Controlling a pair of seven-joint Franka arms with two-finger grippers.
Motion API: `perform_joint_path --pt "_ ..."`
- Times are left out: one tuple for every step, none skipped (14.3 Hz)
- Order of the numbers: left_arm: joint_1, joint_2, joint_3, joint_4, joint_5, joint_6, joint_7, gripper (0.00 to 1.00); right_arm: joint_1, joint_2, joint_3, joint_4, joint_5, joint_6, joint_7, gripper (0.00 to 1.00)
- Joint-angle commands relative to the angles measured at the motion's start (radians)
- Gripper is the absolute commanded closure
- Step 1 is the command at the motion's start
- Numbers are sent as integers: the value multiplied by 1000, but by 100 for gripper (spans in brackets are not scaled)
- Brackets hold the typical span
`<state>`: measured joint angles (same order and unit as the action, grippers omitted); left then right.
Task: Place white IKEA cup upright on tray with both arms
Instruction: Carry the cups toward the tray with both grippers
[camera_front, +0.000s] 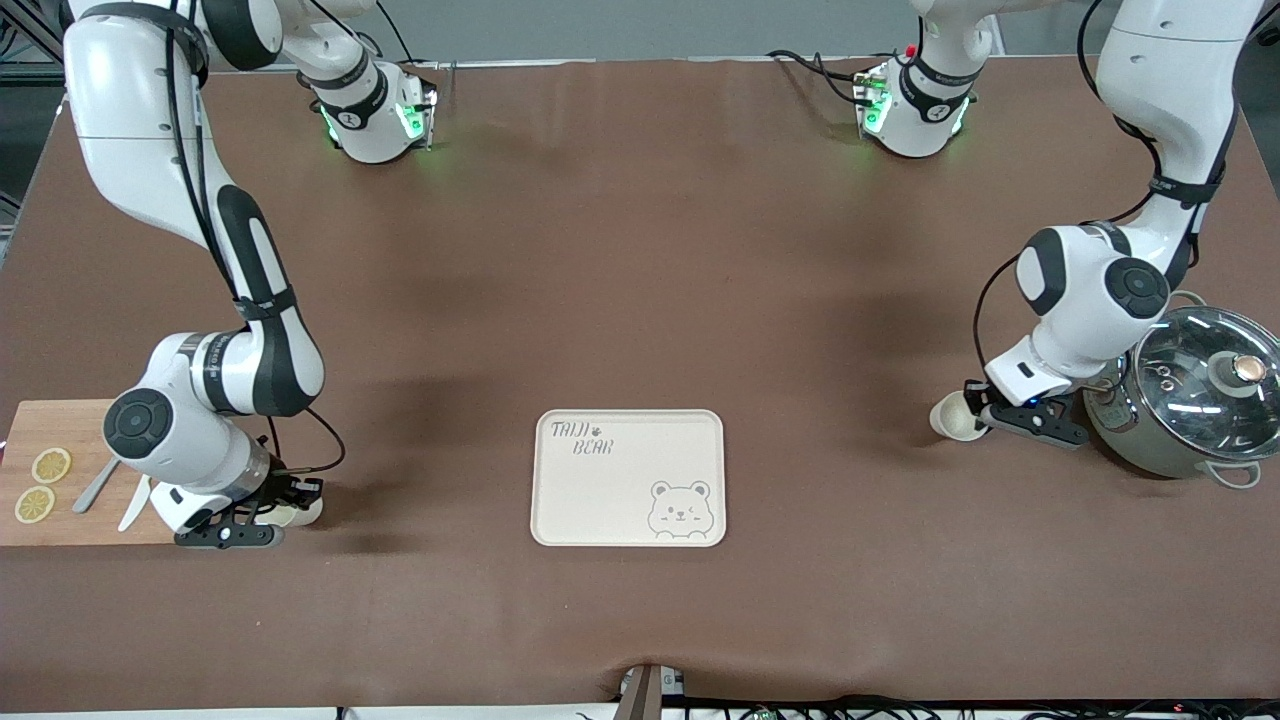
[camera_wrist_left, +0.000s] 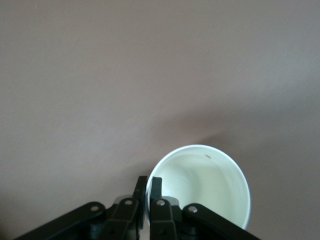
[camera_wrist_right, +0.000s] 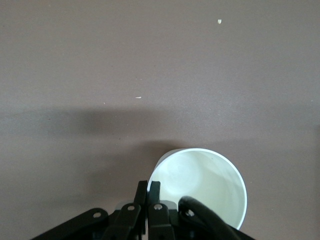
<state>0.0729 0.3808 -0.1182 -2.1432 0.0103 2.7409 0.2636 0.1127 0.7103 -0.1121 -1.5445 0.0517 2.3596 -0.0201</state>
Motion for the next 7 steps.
perform_joint_path --pt "-126 29 8 107 4 -105 -249 100 10 -2 2 41 7 -3 -4 100" --pt "-186 56 11 184 8 -189 -380 100 15 -2 2 53 8 -5 -9 100" --pt "-240 97 15 271 16 -267 -512 100 22 -2 3 56 8 -7 -9 100" --pt "-295 145 17 369 48 -338 -635 100 34 -3 3 63 10 -10 -9 100" --pt "-336 194 17 470 88 -401 -741 100 47 -3 5 69 11 -11 -7 100" --pt "-376 246 15 564 120 -449 -833 100 59 -3 5 78 11 -13 -4 100" --pt "-415 297 15 645 132 -478 -901 100 71 -3 5 86 13 -14 -3 100"
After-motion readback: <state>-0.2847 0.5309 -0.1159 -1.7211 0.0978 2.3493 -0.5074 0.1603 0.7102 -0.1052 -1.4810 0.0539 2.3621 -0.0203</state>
